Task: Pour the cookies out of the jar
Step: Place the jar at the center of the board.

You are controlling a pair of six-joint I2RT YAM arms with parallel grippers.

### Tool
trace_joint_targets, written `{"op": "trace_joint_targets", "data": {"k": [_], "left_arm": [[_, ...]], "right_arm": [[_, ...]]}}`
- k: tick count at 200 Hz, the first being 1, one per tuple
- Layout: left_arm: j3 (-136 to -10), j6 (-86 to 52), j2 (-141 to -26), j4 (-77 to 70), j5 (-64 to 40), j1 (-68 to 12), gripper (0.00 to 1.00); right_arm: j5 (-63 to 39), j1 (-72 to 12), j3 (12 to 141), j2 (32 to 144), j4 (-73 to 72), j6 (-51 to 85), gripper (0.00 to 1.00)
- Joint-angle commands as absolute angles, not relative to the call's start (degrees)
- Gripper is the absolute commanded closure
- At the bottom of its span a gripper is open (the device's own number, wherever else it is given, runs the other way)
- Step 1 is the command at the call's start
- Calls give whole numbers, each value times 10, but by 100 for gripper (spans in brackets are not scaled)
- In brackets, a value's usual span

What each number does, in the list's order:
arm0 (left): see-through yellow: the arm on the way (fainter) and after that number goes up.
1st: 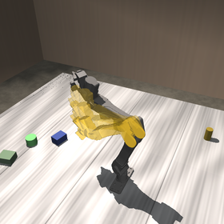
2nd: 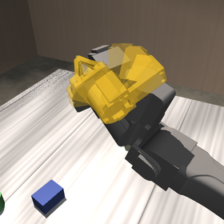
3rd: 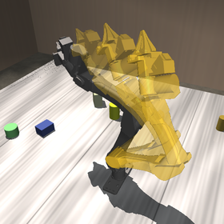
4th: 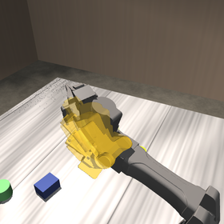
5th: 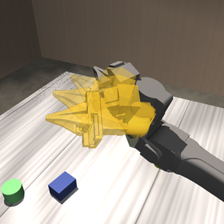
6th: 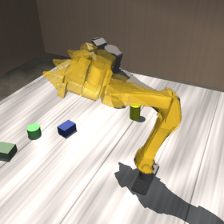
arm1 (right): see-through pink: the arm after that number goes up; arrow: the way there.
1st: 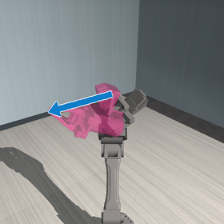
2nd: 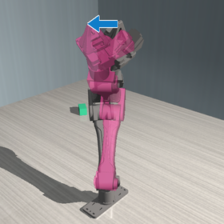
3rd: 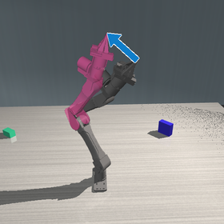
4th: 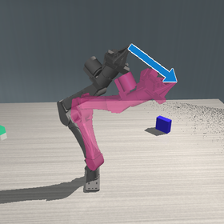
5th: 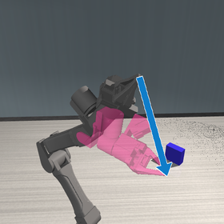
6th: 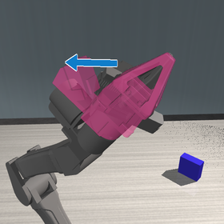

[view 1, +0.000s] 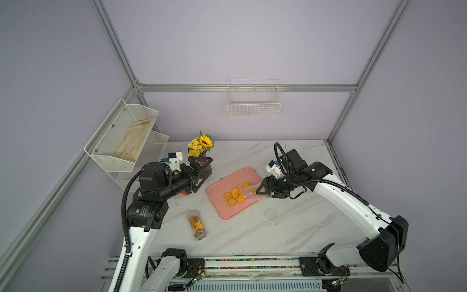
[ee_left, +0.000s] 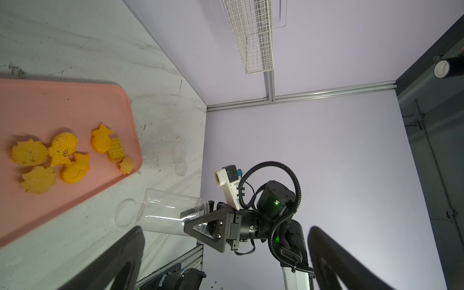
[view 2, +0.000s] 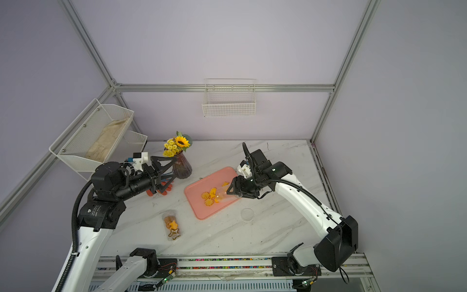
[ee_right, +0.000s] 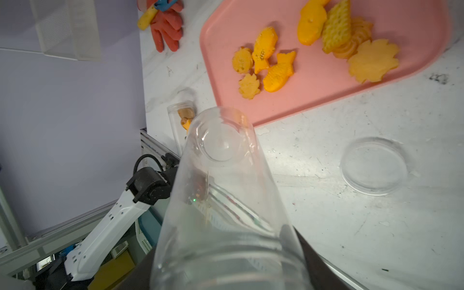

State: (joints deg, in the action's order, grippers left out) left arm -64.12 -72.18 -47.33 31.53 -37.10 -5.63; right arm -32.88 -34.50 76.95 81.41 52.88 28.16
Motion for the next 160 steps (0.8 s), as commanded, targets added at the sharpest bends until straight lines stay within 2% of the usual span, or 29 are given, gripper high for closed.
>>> {"op": "trace_joint_targets", "data": {"k": [1, 160], "left_arm": [[-624, -705, -462, 314, -385, -52, 0], [-582, -684, -435, 345, -382, -51, 0]], "right_arm": [[-286, -345, 754, 829, 570, 240, 36], [-190, -403, 785, 976, 628, 188, 36]]}}
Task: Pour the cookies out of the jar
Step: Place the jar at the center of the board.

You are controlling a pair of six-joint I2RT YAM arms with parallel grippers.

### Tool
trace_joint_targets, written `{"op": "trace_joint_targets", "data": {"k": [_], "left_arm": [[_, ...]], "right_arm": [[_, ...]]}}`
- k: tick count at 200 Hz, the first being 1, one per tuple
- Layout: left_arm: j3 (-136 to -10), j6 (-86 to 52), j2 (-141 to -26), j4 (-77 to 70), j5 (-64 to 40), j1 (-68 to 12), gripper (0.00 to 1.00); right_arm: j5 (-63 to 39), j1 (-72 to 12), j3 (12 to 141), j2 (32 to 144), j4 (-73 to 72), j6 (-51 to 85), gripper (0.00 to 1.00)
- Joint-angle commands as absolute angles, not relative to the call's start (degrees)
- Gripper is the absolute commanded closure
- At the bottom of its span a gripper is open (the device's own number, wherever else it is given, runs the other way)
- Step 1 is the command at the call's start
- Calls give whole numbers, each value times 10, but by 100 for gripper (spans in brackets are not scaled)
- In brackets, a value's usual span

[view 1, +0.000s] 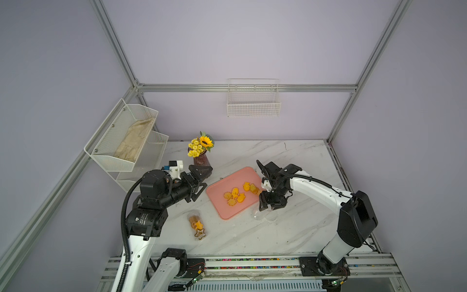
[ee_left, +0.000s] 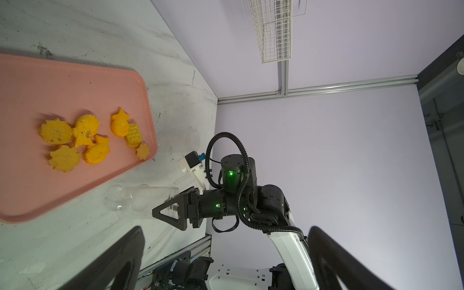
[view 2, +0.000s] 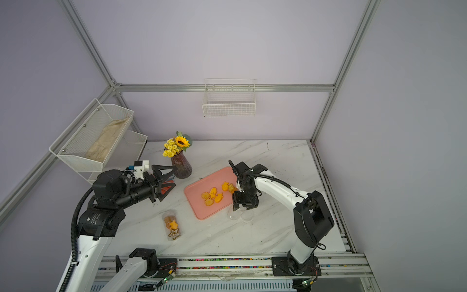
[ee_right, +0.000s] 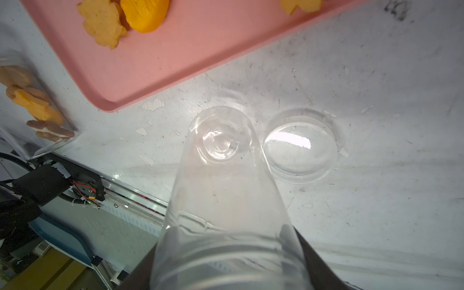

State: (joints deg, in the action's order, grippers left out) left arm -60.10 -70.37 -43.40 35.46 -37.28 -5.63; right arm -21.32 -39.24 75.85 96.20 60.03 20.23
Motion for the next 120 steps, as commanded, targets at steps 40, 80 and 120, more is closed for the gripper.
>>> {"op": "trace_joint_targets", "data": {"k": [40, 80, 120], "left_arm": [[-581, -681, -439, 345, -383, -50, 0], [-581, -679, -440, 345, -383, -49, 0], [-581, -678, -444, 344, -384, -48, 0]], "right_arm": [[-150, -410, 805, 1001, 656, 173, 36], [-106, -410, 823, 1015, 681, 160, 36], [-68, -410, 840, 1027, 701, 153, 36]]}}
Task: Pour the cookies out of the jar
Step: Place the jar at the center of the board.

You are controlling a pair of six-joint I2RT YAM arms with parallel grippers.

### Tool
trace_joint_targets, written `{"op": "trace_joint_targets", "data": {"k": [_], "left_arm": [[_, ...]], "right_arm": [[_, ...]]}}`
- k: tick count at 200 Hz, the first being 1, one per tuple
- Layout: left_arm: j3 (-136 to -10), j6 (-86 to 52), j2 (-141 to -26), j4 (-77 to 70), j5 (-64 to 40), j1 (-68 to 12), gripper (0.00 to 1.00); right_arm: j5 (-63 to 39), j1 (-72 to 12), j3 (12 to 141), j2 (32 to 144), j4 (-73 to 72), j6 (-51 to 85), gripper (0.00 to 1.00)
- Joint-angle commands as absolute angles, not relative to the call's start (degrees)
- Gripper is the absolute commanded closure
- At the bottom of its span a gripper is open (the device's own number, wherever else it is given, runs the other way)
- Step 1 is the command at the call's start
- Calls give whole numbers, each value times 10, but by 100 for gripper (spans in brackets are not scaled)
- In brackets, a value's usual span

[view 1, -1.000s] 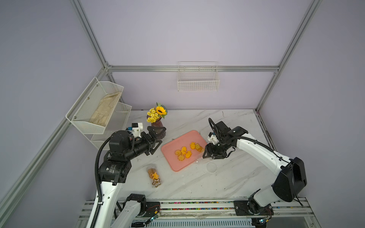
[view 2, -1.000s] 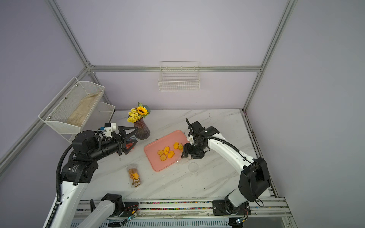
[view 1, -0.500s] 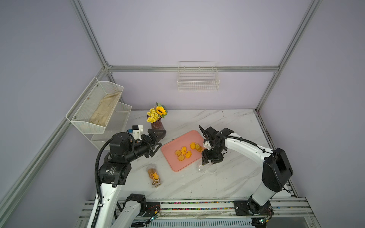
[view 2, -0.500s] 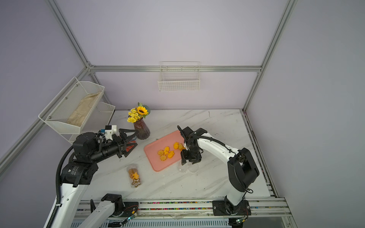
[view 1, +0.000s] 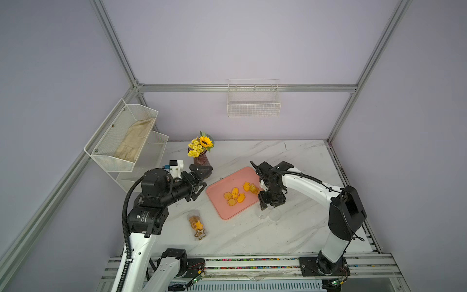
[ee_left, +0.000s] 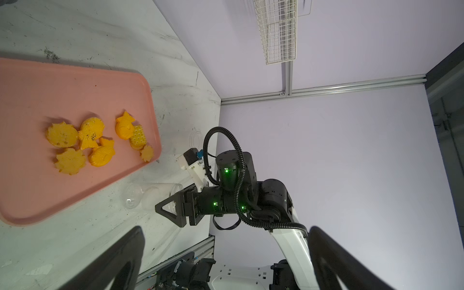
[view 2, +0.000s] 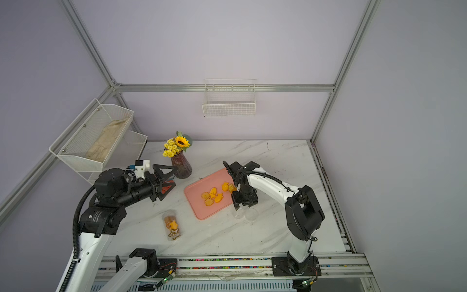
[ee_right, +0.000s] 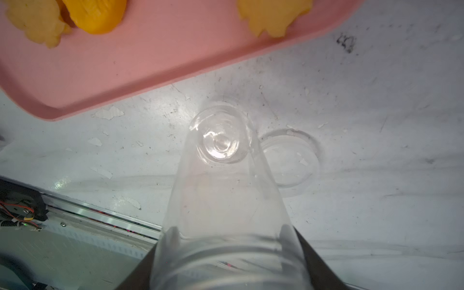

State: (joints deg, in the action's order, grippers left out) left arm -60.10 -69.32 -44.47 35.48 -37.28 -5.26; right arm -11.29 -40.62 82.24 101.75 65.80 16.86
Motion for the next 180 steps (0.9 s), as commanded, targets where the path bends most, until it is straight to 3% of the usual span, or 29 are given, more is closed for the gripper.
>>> {"op": "trace_joint_targets", "data": {"k": [1, 25, 86, 180], "left_arm": [[-581, -678, -444, 344, -384, -48, 0], [-580, -677, -445, 344, -383, -47, 0], [-582, -677, -449, 343, -384, -48, 0], [-584, -677, -453, 337, -382, -46, 0]], "right_arm": [[-67, -410, 841, 1027, 701, 153, 36], [-58, -410, 851, 1035, 709, 148, 34], [-80, -410, 852, 1033, 696, 154, 17], [-79, -410, 876, 1000, 711, 160, 6]]}}
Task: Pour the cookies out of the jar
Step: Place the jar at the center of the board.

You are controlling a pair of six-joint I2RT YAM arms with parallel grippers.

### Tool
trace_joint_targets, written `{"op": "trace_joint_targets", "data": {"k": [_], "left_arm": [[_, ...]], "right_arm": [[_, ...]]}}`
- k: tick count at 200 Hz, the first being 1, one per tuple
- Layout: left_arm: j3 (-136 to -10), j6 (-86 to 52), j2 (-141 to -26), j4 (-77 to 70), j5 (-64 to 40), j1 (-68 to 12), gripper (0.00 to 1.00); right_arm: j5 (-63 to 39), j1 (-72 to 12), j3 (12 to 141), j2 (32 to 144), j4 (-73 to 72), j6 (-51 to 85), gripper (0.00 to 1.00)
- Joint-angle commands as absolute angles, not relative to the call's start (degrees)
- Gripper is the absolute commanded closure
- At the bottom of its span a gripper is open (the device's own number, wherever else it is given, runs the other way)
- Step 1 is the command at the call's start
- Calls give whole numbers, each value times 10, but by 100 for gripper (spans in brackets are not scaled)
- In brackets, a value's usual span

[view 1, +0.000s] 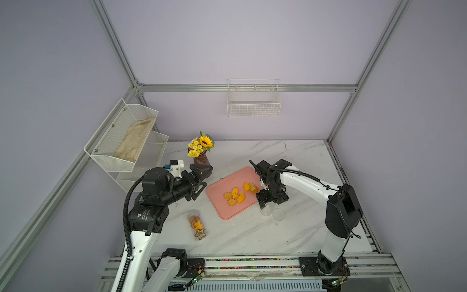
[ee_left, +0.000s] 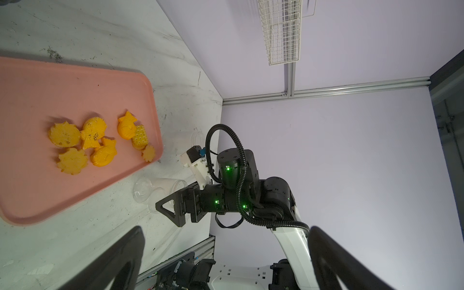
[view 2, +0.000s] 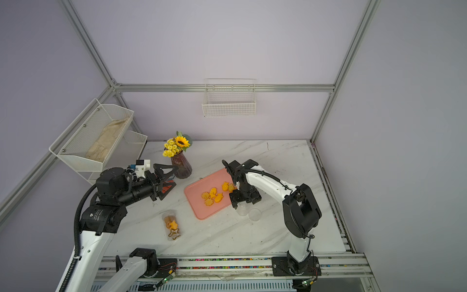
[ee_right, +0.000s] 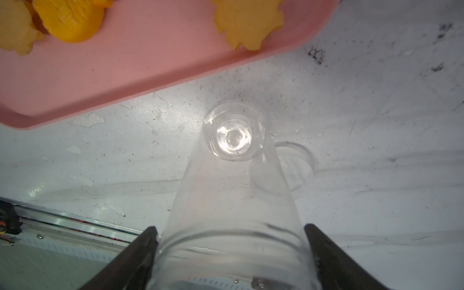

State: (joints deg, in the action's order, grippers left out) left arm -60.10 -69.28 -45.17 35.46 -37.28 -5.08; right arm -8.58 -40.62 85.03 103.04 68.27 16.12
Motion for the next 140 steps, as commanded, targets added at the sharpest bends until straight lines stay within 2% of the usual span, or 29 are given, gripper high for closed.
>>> {"op": "trace_joint_targets", "data": {"k": [1, 24, 79, 111, 140], "left_arm": [[-584, -676, -454, 337, -382, -46, 0], [-589, -670, -459, 341, -382, -46, 0], [-611, -636, -458, 414, -347, -46, 0], [-622, -628, -454, 449, -331, -47, 0], [-649, -613, -444, 522, -275, -46, 0]], "right_arm": [[-79, -410, 876, 999, 711, 160, 5], [-77, -410, 897, 987, 725, 161, 3], [-69, -410, 970, 952, 759, 184, 3], [-124, -416, 1015, 944, 738, 205, 3], [-185, -448, 1027, 942, 683, 236, 3]]}}
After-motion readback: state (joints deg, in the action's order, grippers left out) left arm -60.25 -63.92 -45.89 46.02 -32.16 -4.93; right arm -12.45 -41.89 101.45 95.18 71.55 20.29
